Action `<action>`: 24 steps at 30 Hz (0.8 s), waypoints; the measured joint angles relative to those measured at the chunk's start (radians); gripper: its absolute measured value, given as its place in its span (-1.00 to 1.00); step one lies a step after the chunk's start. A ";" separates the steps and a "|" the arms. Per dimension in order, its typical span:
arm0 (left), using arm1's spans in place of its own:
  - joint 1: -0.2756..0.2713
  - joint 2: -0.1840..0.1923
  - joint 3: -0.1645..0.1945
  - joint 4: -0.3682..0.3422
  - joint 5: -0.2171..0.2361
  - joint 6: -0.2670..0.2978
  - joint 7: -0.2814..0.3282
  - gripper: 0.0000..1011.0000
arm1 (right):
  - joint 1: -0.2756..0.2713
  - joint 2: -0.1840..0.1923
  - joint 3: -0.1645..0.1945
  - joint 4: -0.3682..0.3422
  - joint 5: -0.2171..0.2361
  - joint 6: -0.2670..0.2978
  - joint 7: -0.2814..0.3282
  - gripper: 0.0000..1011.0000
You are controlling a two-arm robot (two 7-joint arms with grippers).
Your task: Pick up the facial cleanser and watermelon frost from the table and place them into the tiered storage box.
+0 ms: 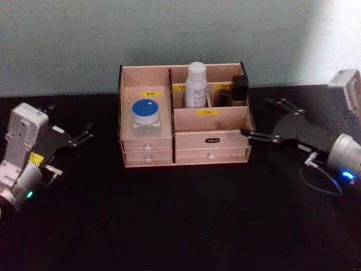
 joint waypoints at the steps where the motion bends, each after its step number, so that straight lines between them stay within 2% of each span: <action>1: 0.000 0.000 0.000 0.000 0.000 0.000 0.000 0.98 | -0.012 0.003 0.011 -0.006 -0.005 0.004 -0.020 0.98; 5: 0.000 0.000 0.000 0.000 0.000 0.000 0.000 0.98 | -0.057 0.005 0.049 -0.029 -0.039 0.019 -0.111 0.98; 9: 0.000 0.000 0.000 0.000 0.000 0.000 0.000 0.98 | -0.103 -0.010 0.079 -0.054 -0.109 0.052 -0.246 0.98; 11: 0.000 0.000 0.000 0.000 0.000 0.000 0.000 0.98 | -0.114 -0.019 0.083 -0.057 -0.130 0.062 -0.285 0.98; 12: 0.000 0.000 0.000 0.000 0.000 0.000 0.000 0.98 | -0.123 -0.030 0.085 -0.060 -0.161 0.071 -0.328 0.98; 13: 0.000 0.000 0.000 0.000 0.000 0.000 0.000 0.98 | -0.127 -0.036 0.085 -0.061 -0.177 0.075 -0.350 0.98; 14: 0.000 0.000 0.000 0.000 0.000 0.000 0.000 0.98 | -0.132 -0.046 0.084 -0.061 -0.214 0.083 -0.391 0.98; 17: 0.000 0.000 0.000 0.000 0.000 0.000 0.000 0.98 | -0.136 -0.062 0.076 -0.056 -0.265 0.095 -0.445 0.98; 18: 0.000 0.000 0.000 0.000 0.000 0.000 0.000 0.98 | -0.135 -0.073 0.068 -0.047 -0.303 0.102 -0.478 0.98; 24: 0.000 0.000 0.000 0.000 0.000 0.000 0.000 0.98 | -0.117 -0.108 0.029 0.006 -0.427 0.122 -0.564 0.98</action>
